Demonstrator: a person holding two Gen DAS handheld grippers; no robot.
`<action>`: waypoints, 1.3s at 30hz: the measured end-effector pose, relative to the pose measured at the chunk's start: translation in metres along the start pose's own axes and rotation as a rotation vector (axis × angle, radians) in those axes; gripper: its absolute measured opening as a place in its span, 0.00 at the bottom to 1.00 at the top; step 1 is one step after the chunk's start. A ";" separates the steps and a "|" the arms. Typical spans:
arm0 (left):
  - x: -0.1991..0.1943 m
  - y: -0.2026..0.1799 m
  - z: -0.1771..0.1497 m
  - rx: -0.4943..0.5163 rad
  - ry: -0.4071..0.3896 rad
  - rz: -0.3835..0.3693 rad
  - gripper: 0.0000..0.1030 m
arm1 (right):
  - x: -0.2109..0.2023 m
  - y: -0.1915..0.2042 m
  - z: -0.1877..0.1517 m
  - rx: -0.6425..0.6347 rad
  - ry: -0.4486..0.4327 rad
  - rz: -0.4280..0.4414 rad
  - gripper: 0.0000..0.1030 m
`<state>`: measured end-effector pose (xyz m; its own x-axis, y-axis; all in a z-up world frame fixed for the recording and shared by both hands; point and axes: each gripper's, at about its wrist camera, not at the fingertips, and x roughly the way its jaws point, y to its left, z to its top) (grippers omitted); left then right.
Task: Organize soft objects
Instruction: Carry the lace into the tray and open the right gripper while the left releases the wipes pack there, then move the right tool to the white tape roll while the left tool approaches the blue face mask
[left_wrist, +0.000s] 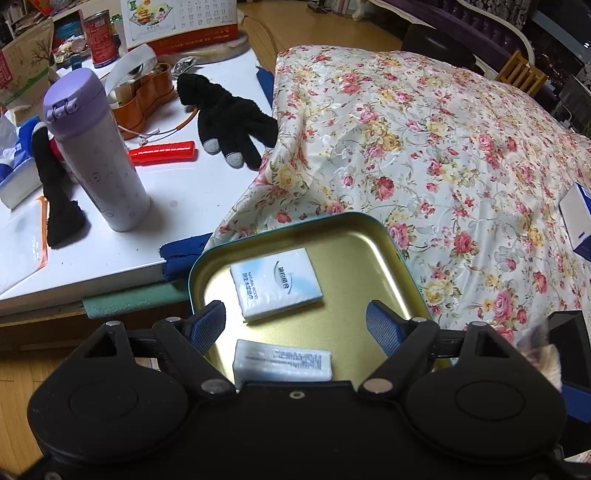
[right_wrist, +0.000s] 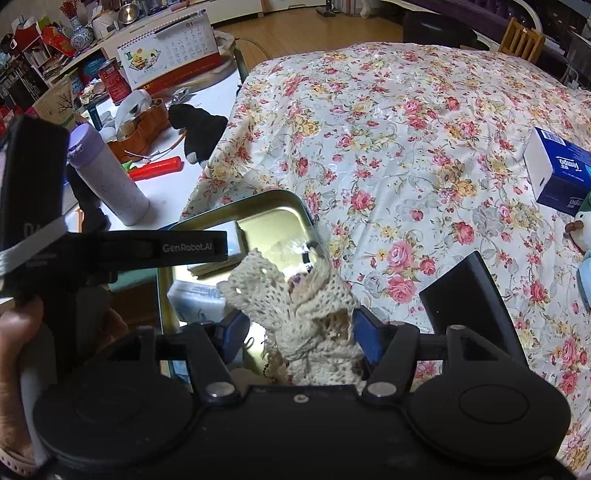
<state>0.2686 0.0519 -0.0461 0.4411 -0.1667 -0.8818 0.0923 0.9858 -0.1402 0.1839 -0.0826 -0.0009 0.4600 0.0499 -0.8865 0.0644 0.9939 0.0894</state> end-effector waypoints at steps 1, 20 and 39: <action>0.001 0.001 0.000 -0.006 0.003 0.004 0.77 | 0.000 0.000 0.000 0.000 -0.001 0.002 0.60; 0.011 -0.001 -0.003 -0.003 0.051 0.058 0.78 | 0.007 0.001 -0.013 -0.022 0.056 -0.026 0.61; 0.033 0.002 -0.011 0.006 0.175 0.076 0.86 | -0.011 -0.021 -0.026 0.030 0.067 -0.035 0.66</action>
<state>0.2738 0.0490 -0.0805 0.2851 -0.0857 -0.9547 0.0704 0.9952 -0.0683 0.1546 -0.1012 -0.0042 0.3969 0.0229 -0.9176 0.1064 0.9918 0.0707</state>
